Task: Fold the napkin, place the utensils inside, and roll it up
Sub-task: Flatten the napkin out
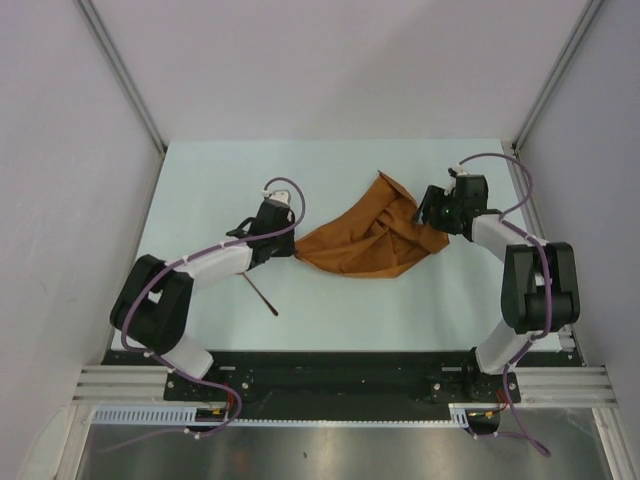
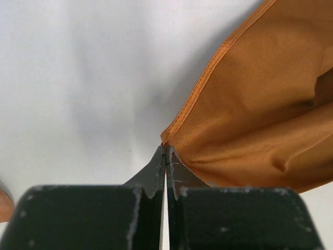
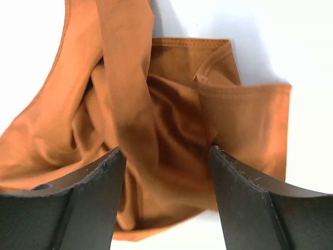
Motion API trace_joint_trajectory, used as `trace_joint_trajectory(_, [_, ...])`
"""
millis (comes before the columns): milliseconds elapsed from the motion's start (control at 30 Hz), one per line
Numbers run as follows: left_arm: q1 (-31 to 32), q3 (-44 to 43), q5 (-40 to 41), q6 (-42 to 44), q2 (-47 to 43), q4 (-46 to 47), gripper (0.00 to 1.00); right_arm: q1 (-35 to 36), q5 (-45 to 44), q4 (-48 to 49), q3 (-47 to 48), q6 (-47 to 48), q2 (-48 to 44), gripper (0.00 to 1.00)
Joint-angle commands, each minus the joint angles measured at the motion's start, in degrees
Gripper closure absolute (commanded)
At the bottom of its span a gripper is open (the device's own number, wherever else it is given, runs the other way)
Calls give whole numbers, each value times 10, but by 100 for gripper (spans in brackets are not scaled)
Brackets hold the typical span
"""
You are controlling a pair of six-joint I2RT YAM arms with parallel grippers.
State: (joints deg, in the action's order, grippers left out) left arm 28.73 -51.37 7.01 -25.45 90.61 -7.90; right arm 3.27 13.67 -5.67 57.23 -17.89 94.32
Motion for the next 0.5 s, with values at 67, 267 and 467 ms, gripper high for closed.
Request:
trace_joint_trajectory(67, [-14,2,-3,5,-43,2,100,-1,43,29,38,39,74,36])
trace_joint_trajectory(267, [-25,-7,-2,14,-60,-4,100,-1,87,6,84,61,99,94])
trace_joint_trajectory(467, [-38,-41,20,39,-109,-19,100,-4,63,-34,149,70,11,100])
